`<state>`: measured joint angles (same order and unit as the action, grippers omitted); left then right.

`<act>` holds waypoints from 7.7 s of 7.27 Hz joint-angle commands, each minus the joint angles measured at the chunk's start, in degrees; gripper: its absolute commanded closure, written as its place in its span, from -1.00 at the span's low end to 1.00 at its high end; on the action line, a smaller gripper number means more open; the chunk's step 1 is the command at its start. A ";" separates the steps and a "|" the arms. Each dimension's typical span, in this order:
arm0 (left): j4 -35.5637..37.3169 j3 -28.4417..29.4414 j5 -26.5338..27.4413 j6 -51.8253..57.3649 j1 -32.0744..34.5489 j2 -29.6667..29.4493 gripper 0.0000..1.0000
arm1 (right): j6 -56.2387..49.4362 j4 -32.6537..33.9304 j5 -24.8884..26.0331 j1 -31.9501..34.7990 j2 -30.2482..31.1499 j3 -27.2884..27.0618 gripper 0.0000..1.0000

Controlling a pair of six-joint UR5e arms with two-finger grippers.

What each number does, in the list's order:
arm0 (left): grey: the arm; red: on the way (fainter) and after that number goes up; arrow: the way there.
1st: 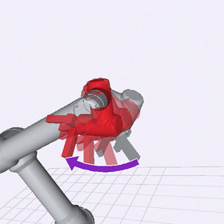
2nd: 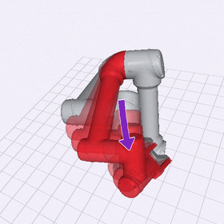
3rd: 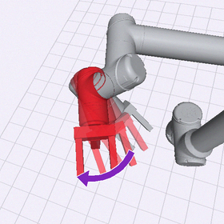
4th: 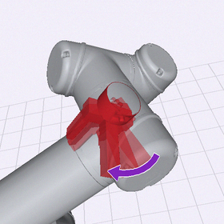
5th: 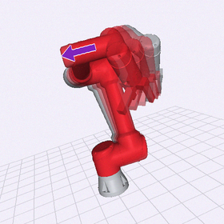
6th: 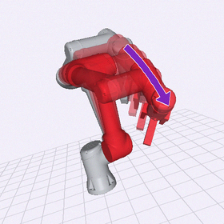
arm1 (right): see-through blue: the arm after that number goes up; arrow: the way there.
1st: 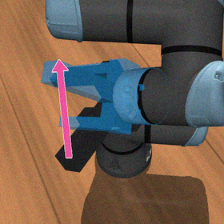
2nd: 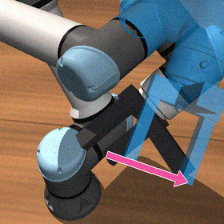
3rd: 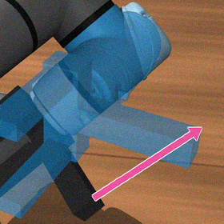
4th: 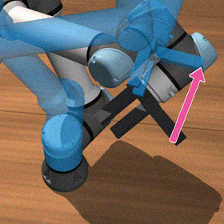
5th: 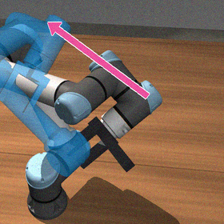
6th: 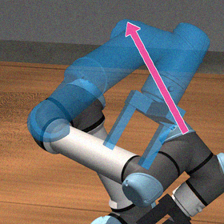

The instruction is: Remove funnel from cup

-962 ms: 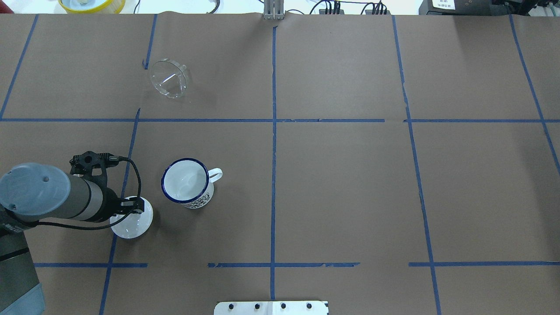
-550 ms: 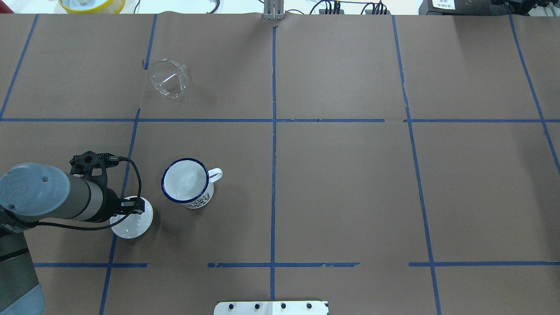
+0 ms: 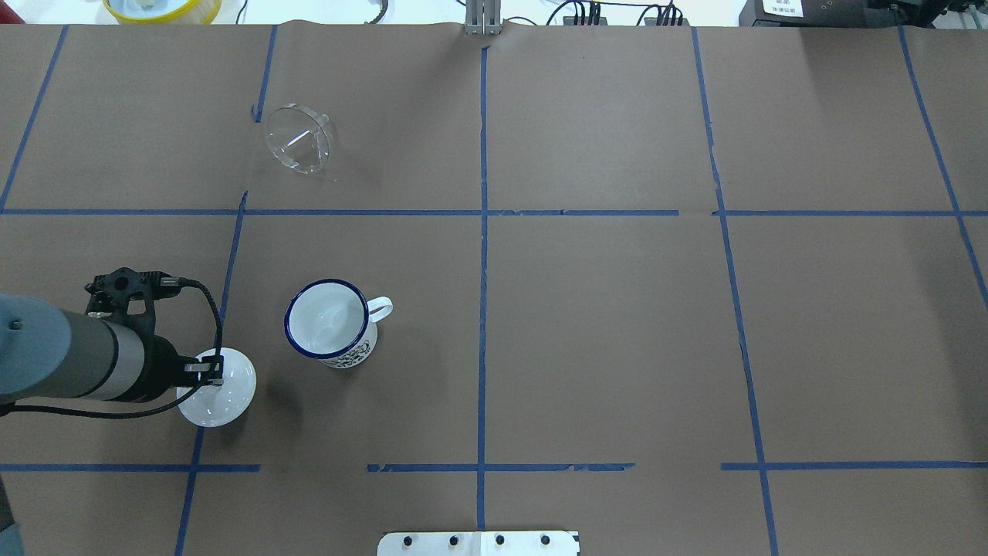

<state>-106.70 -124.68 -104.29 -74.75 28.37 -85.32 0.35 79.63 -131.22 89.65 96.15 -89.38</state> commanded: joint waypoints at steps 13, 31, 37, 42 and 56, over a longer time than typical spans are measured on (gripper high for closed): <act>29.01 11.66 -6.27 -0.14 7.31 -34.83 1.00 | 0.00 0.00 0.00 0.00 0.00 0.00 -1.00; 29.01 10.42 -6.18 -1.28 5.03 -33.07 1.00 | 0.00 0.00 0.00 0.00 0.00 0.00 -1.00; 29.01 10.51 -6.18 -1.37 5.03 -32.98 -0.27 | 0.00 0.00 0.00 0.00 0.00 0.00 -1.00; 28.14 2.54 -7.49 16.73 13.93 -26.08 -1.00 | 0.00 0.00 0.00 0.00 0.00 0.00 -1.00; 17.76 27.47 -29.54 84.54 60.92 0.24 -1.00 | 0.00 0.00 0.00 0.00 0.00 0.00 -1.00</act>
<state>-88.88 -97.23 -131.99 12.34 89.26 -85.26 0.35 79.63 -131.22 89.65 96.15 -89.39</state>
